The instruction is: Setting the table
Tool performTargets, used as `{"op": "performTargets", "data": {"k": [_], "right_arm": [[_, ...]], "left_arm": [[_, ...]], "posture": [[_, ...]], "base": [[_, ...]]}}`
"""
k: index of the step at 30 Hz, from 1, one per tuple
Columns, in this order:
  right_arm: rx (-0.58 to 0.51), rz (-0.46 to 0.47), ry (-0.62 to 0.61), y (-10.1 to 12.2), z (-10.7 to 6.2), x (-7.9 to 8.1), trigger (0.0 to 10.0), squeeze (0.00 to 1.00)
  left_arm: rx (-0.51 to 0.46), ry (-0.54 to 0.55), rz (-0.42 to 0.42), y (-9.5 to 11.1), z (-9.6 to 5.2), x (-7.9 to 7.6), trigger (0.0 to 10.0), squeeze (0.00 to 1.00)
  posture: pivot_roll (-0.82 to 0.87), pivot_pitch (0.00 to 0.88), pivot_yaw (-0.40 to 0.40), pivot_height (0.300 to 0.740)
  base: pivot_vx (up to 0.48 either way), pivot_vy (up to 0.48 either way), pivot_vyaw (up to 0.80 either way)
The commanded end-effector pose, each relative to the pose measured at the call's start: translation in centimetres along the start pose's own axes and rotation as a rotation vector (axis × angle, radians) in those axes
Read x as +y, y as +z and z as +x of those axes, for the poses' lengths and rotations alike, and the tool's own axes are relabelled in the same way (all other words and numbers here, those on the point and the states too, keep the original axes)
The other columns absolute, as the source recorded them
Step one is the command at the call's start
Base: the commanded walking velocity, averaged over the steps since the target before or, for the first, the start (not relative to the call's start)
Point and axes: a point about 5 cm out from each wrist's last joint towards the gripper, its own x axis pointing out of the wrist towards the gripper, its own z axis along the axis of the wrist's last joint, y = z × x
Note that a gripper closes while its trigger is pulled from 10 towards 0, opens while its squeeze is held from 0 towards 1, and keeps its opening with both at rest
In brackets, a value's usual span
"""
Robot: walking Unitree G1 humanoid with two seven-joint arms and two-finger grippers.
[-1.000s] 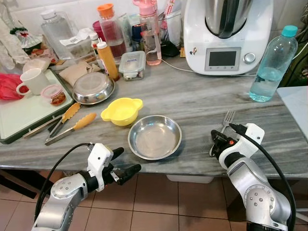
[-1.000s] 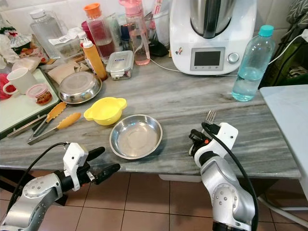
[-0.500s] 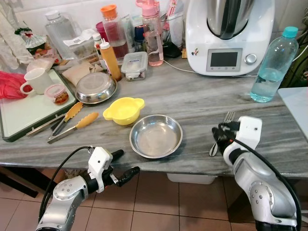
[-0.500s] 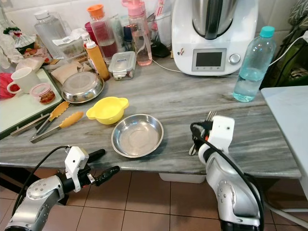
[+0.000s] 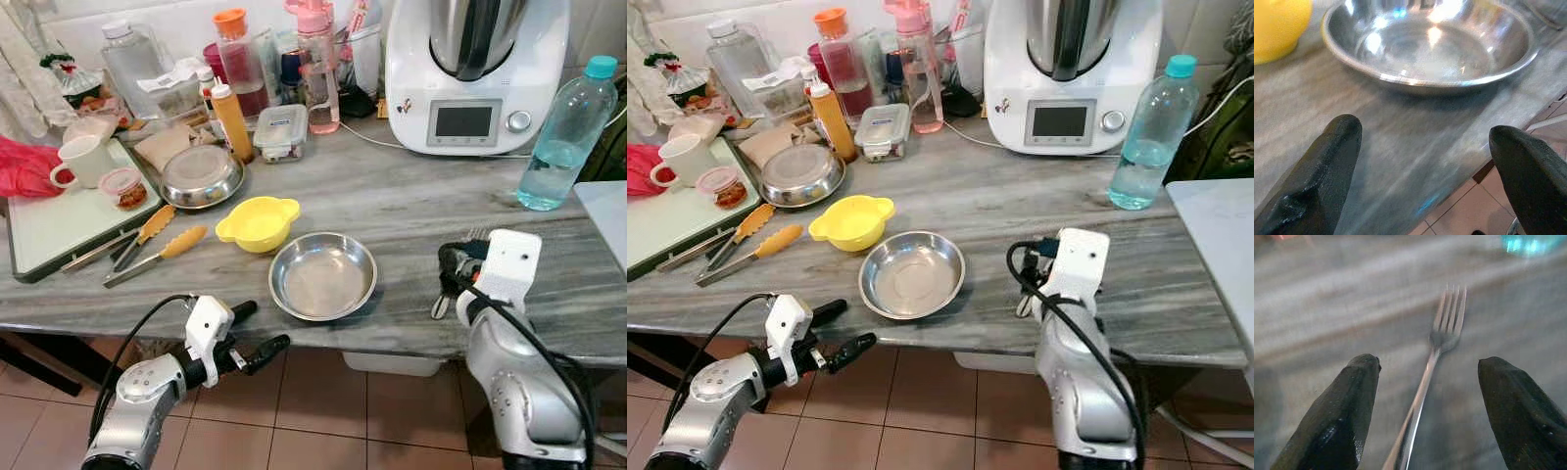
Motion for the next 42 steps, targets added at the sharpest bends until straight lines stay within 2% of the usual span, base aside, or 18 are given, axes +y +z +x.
{"op": "performTargets", "data": {"k": [1, 8, 16, 20, 25, 32, 42], "right_arm": [[0.017, 0.016, -0.019, -0.1, 0.2, 0.0, 10.0, 0.00], [0.044, 0.020, -0.080, -0.7, 0.8, -0.5, 10.0, 0.00], [0.055, 0.008, -0.096, -0.8, 1.9, -1.3, 10.0, 0.00], [0.060, -0.026, -0.044, -0.7, 2.8, -1.2, 10.0, 0.00], [0.073, -0.043, 0.016, -0.9, 3.0, -0.4, 10.0, 0.00], [0.104, -0.058, 0.133, -1.9, 2.5, 1.1, 10.0, 0.00], [0.108, -0.076, 0.241, -2.5, 1.9, 1.9, 10.0, 0.00]], "left_arm": [[0.006, -0.001, 0.019, 0.8, -0.3, -0.2, 10.0, 0.00], [-0.018, -0.020, 0.034, 3.0, -0.3, -1.2, 10.0, 0.00], [-0.004, -0.015, 0.025, 3.7, -0.4, -1.7, 10.0, 0.00], [0.004, -0.012, 0.019, 4.1, -0.6, -2.0, 10.0, 0.00], [0.000, -0.014, 0.023, 5.0, -0.5, -2.4, 10.0, 0.00], [0.002, -0.013, 0.022, 6.5, -0.5, -3.3, 10.0, 0.00], [0.007, -0.017, 0.021, 7.4, -0.6, -3.3, 10.0, 0.00]], "posture": [[-0.11, 0.054, 0.141, 0.740], [-0.11, 0.059, 0.142, 0.740], [-0.11, 0.060, 0.144, 0.740], [-0.11, 0.061, 0.145, 0.740], [-0.10, 0.063, 0.142, 0.740], [-0.10, 0.069, 0.141, 0.740], [-0.10, 0.071, 0.147, 0.740]], "base": [[0.000, 0.000, 0.00], [0.000, 0.000, 0.00], [0.000, 0.000, 0.00], [0.000, 0.000, 0.00], [0.000, 0.000, 0.00], [0.000, 0.000, 0.00], [0.000, 0.000, 0.00]]}}
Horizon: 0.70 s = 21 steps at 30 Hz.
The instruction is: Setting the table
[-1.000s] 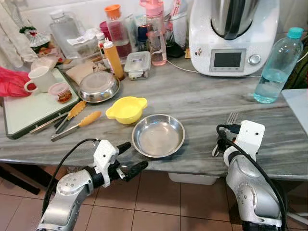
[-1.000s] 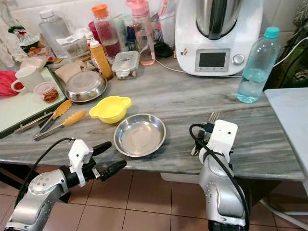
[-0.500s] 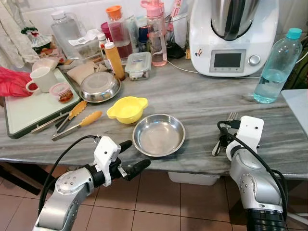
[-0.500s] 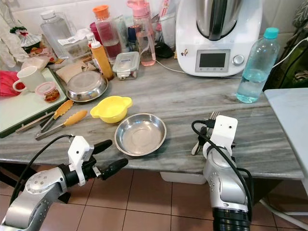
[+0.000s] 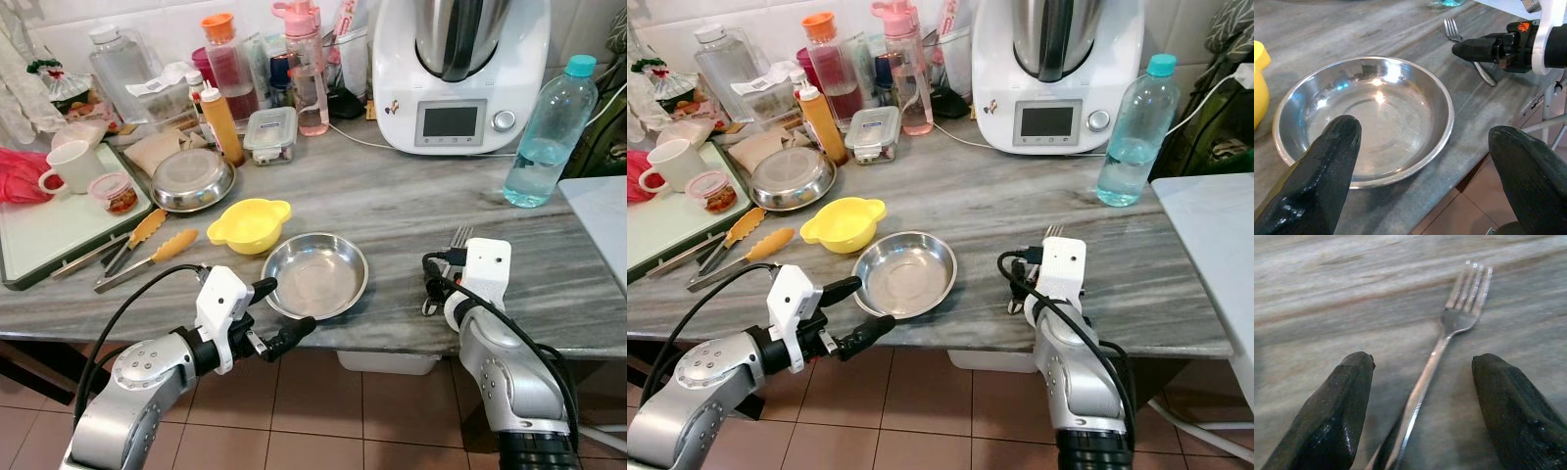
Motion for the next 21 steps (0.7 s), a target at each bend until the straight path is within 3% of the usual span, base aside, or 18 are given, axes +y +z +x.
{"op": "performTargets", "data": {"k": [1, 5, 10, 14, 15, 16, 17, 19, 21], "right_arm": [[0.054, 0.003, 0.080, -1.1, -0.2, 1.5, 10.0, 0.00], [0.061, -0.012, 0.108, -1.6, -0.4, 1.7, 10.0, 0.00], [0.062, -0.007, 0.017, -1.8, -0.4, 0.9, 10.0, 0.00], [0.056, 0.015, -0.038, -1.9, -0.4, 0.6, 9.7, 0.00], [0.060, 0.017, -0.053, -2.0, -0.4, 0.5, 3.8, 0.00], [0.060, 0.018, -0.058, -2.0, -0.4, 0.4, 3.8, 0.00], [0.061, 0.023, -0.068, -2.0, -0.4, 0.3, 0.0, 0.00], [0.061, 0.024, -0.073, -2.0, -0.4, 0.3, 0.0, 0.00], [0.059, 0.021, -0.100, -1.9, -0.2, -0.1, 0.0, 0.00]], "left_arm": [[0.006, 0.015, 0.017, 0.6, -0.5, 0.2, 10.0, 0.00], [0.014, 0.017, 0.015, 1.1, -0.6, 0.1, 10.0, 0.00], [0.012, 0.016, 0.018, 1.7, -0.7, -0.3, 10.0, 0.00], [0.018, 0.014, 0.013, 1.0, -0.7, -1.4, 10.0, 0.00], [0.020, 0.011, 0.010, 0.6, -0.6, -2.1, 10.0, 0.00], [0.021, 0.011, 0.009, 0.5, -0.5, -2.4, 10.0, 0.00], [0.022, 0.008, 0.007, 0.3, -0.4, -3.1, 10.0, 0.00], [0.023, 0.005, 0.005, 0.1, -0.4, -3.8, 10.0, 0.00], [0.024, -0.001, 0.001, -0.3, -0.2, -5.4, 10.0, 0.00]], "posture": [[-0.10, 0.071, 0.148, 0.740], [-0.10, 0.068, 0.148, 0.740], [-0.10, 0.063, 0.146, 0.740], [-0.10, 0.060, 0.147, 0.740], [-0.10, 0.060, 0.145, 0.740], [-0.10, 0.060, 0.145, 0.740], [-0.10, 0.060, 0.145, 0.740], [-0.10, 0.060, 0.146, 0.740], [-0.10, 0.061, 0.147, 0.740]], "base": [[0.000, 0.000, 0.00], [0.000, 0.000, 0.00], [0.000, 0.000, 0.00], [0.000, 0.000, 0.00], [0.000, 0.000, 0.00], [0.000, 0.000, 0.00], [0.000, 0.000, 0.00], [0.000, 0.000, 0.00], [0.000, 0.000, 0.00]]}}
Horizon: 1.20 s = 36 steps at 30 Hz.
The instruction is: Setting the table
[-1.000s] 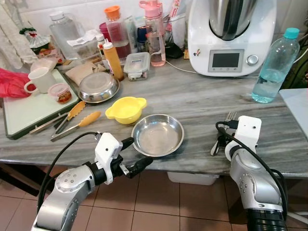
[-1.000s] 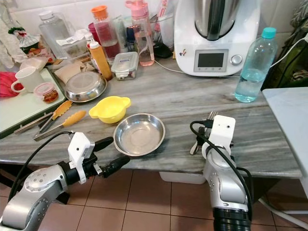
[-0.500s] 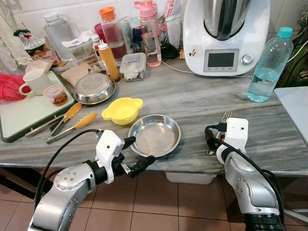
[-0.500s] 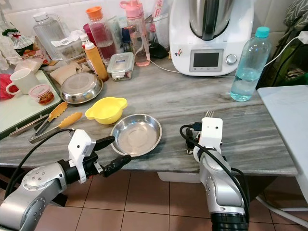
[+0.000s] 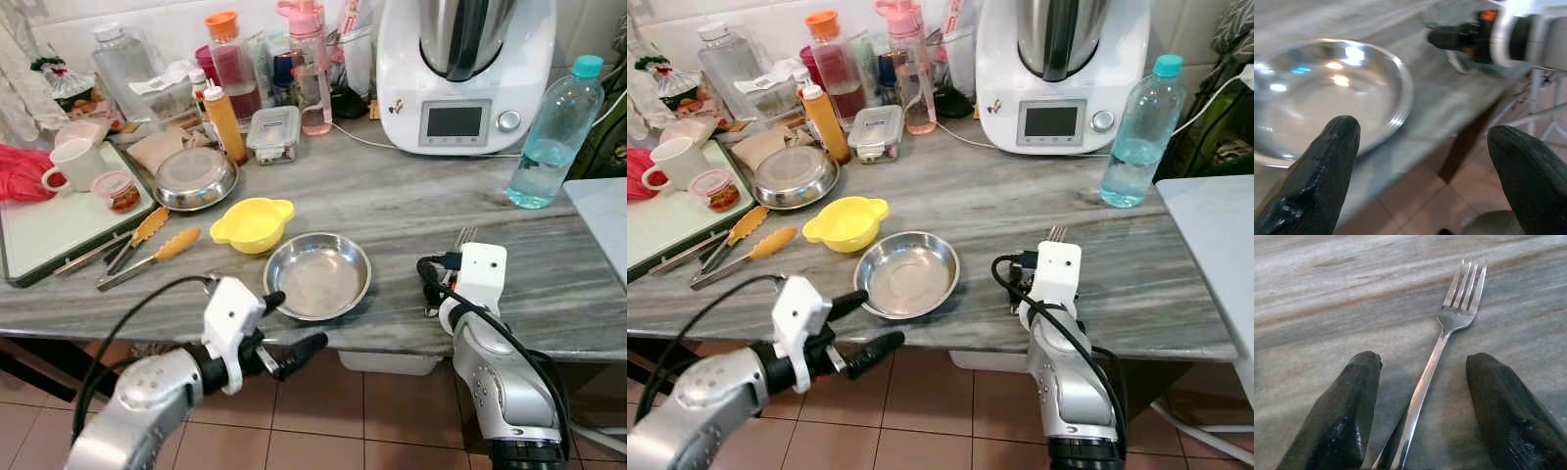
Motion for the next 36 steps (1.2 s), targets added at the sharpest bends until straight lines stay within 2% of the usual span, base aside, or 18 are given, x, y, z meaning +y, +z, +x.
{"op": "performTargets", "data": {"k": [1, 9, 11, 13, 15, 20, 27, 36], "right_arm": [[0.078, 0.004, -0.039, -1.4, 0.1, -0.5, 0.0, 0.00], [0.087, -0.004, -0.082, -1.3, 0.2, -0.7, 0.0, 0.00], [0.087, -0.004, -0.084, -1.3, 0.2, -0.7, 0.0, 0.00], [0.091, 0.000, -0.084, -1.3, 0.1, -0.6, 0.0, 0.00], [0.097, -0.001, -0.082, -1.4, 0.1, -0.5, 0.0, 0.00], [0.114, -0.011, -0.080, -1.8, 0.0, -0.9, 0.0, 0.00], [0.123, -0.021, -0.079, -1.9, 0.0, -1.1, 0.0, 0.00], [0.139, -0.045, -0.051, -2.1, 0.1, -1.0, 0.0, 0.00]], "left_arm": [[-0.005, 0.012, 0.036, 0.3, -0.1, -0.9, 10.0, 0.00], [-0.007, 0.004, 0.030, -0.3, -0.1, -3.6, 10.0, 0.00], [-0.007, 0.007, 0.031, -0.2, -0.2, -3.3, 10.0, 0.00], [-0.007, 0.023, 0.040, 0.3, -0.5, -1.6, 10.0, 0.00], [-0.013, 0.026, 0.040, 0.4, -0.5, -1.3, 10.0, 0.00], [-0.051, 0.004, 0.014, 0.9, -0.5, -1.5, 10.0, 0.00], [-0.056, -0.006, -0.002, 0.9, -0.4, -1.6, 10.0, 0.00], [-0.115, 0.043, 0.008, 2.1, 0.4, 0.0, 10.0, 0.00]], "posture": [[-0.10, 0.061, 0.148, 0.740], [-0.10, 0.062, 0.151, 0.740], [-0.10, 0.062, 0.150, 0.740], [-0.10, 0.065, 0.151, 0.740], [-0.10, 0.066, 0.151, 0.740], [-0.10, 0.066, 0.147, 0.740], [-0.11, 0.064, 0.139, 0.740], [-0.11, 0.059, 0.120, 0.740]], "base": [[0.000, 0.000, 0.00], [0.000, 0.000, 0.00], [0.000, 0.000, 0.00], [0.000, 0.000, 0.00], [0.000, 0.000, 0.00], [0.000, 0.000, 0.00], [0.000, 0.000, 0.00], [0.000, 0.000, 0.00]]}}
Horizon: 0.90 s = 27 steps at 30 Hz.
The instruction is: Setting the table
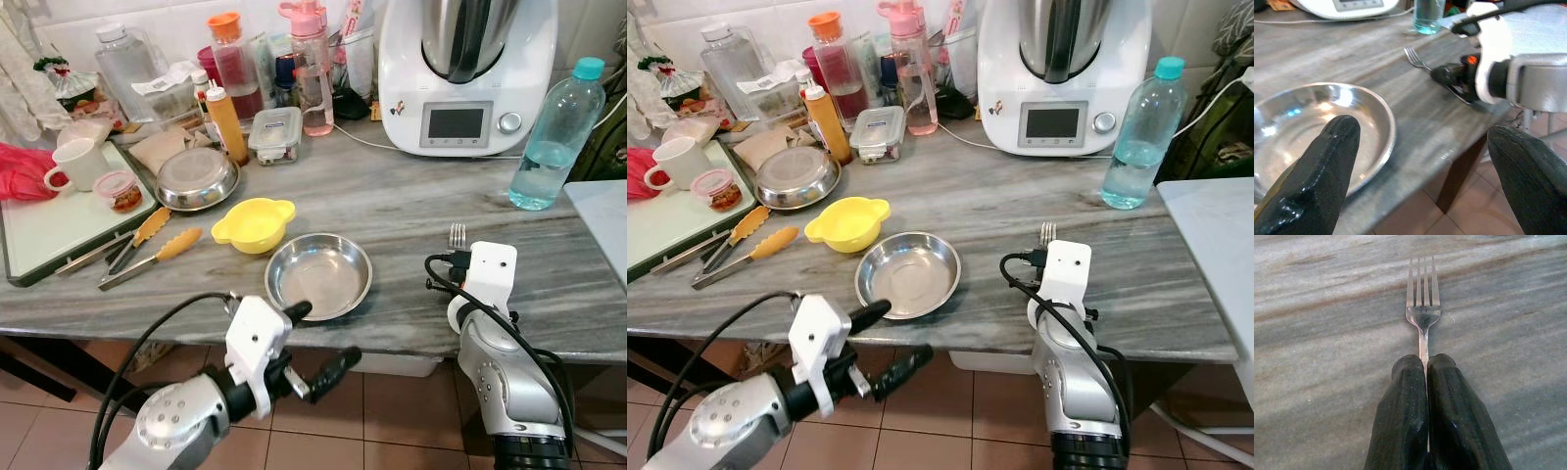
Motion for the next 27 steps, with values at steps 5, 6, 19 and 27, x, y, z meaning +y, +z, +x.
{"op": "performTargets", "data": {"k": [5, 6, 19, 27], "right_arm": [[0.120, -0.025, 0.022, -2.4, -0.1, 0.3, 0.0, 0.00], [0.119, -0.027, 0.025, -2.3, -0.2, 0.3, 0.0, 0.00], [0.097, -0.045, 0.158, -2.0, -0.9, 1.6, 0.0, 0.00], [0.106, -0.036, 0.192, -2.0, -0.8, 2.3, 0.0, 0.00]], "left_arm": [[0.008, 0.031, 0.017, 0.0, 0.2, 2.6, 10.0, 0.00], [0.012, 0.035, 0.015, 0.0, 0.4, 3.4, 10.0, 0.00], [0.029, 0.069, 0.014, -1.8, -0.3, 9.1, 10.0, 0.00], [0.018, 0.063, 0.022, -1.9, -0.4, 9.4, 10.0, 0.00]], "posture": [[-0.11, 0.057, 0.107, 0.740], [-0.12, 0.057, 0.105, 0.740], [-0.12, 0.045, 0.093, 0.740], [-0.12, 0.040, 0.095, 0.740]], "base": [[0.000, 0.000, 0.00], [0.000, 0.000, 0.00], [0.000, 0.000, 0.00], [0.000, 0.000, 0.00]]}}
